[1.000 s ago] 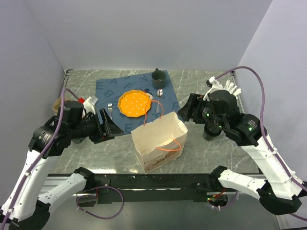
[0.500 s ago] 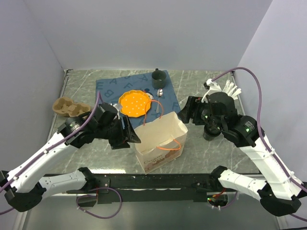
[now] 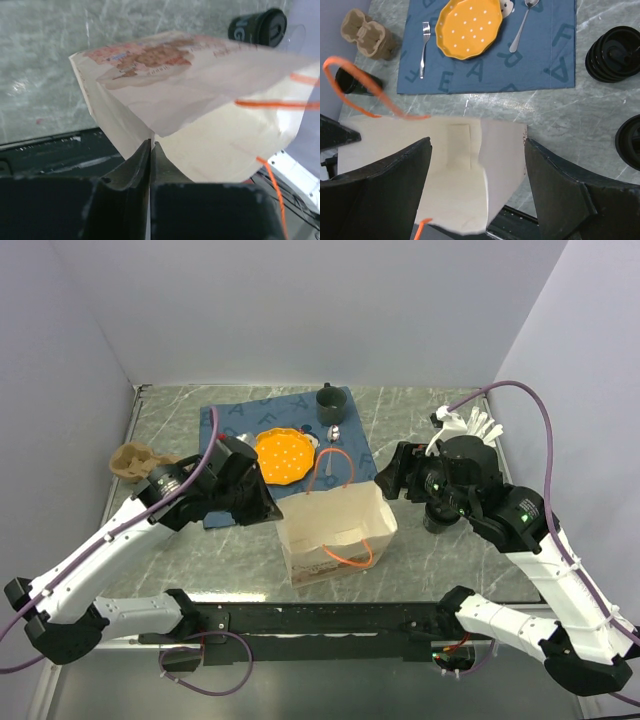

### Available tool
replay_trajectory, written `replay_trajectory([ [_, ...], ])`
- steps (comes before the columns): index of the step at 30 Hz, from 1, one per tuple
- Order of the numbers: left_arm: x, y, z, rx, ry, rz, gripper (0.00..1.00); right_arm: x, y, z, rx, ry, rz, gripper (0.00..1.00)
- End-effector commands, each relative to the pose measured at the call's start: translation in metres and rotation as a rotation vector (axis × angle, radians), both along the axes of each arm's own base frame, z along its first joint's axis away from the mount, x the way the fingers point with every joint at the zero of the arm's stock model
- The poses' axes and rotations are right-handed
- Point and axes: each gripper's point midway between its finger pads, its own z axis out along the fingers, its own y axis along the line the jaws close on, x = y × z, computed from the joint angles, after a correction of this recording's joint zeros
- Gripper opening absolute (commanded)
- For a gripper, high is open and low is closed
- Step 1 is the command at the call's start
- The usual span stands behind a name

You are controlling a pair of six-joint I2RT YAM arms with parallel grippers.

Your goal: Pack the takeout coffee

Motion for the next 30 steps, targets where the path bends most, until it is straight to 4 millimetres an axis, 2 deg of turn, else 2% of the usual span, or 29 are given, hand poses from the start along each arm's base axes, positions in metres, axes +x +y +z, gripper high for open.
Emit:
replay_trajectory([
  [1,0.018,0.009,0.013,0.069,-0.12,0.007,0.09,0.003,-0.003,0.017,0.012,-0.069,-0.007,0.82],
  [6,0.023,0.012,0.003,0.109,-0.118,0.018,0.21,0.002,-0.005,0.017,0.002,-0.07,-0.006,0.83],
  [9,0.025,0.016,0.008,0.113,-0.125,0.045,0.36,0.003,-0.006,0.02,-0.009,-0.079,-0.005,0.83],
  [11,0.028,0.019,0.019,0.102,-0.153,0.071,0.5,0.004,-0.007,0.022,-0.019,-0.088,-0.001,0.83],
  [12,0.029,0.02,0.023,0.101,-0.165,0.081,0.63,0.004,-0.007,0.023,-0.023,-0.092,0.002,0.83],
  [13,0.031,0.022,0.034,0.09,-0.184,0.097,0.68,0.004,-0.007,0.023,-0.029,-0.093,0.008,0.83],
  [15,0.036,0.031,0.042,0.109,-0.214,0.134,0.79,0.003,-0.007,0.024,-0.038,-0.101,0.021,0.84],
  [16,0.04,0.035,0.049,0.116,-0.24,0.156,0.82,0.002,-0.008,0.023,-0.049,-0.1,0.026,0.84],
  [19,0.047,0.048,0.057,0.156,-0.278,0.211,0.85,0.0,-0.01,0.024,-0.057,-0.099,0.029,0.84],
  [20,0.053,0.062,0.056,0.213,-0.296,0.274,0.84,-0.001,-0.011,0.024,-0.061,-0.095,0.028,0.84],
  [22,0.062,0.072,0.064,0.226,-0.327,0.352,0.81,-0.006,-0.014,0.027,-0.065,-0.082,0.032,0.84],
  [25,0.082,0.089,0.078,0.26,-0.378,0.455,0.83,-0.014,-0.01,0.03,-0.057,-0.086,0.086,0.85],
  [26,0.096,0.107,0.076,0.293,-0.365,0.531,0.83,-0.017,-0.01,0.03,-0.054,-0.086,0.098,0.84],
  [28,0.109,0.129,0.072,0.308,-0.333,0.626,0.82,-0.024,-0.011,0.029,-0.045,-0.091,0.116,0.84],
  [29,0.12,0.15,0.068,0.322,-0.309,0.708,0.81,-0.025,-0.011,0.028,-0.041,-0.095,0.121,0.84],
  [30,0.128,0.158,0.062,0.329,-0.303,0.742,0.8,-0.028,-0.013,0.027,-0.034,-0.105,0.124,0.84],
])
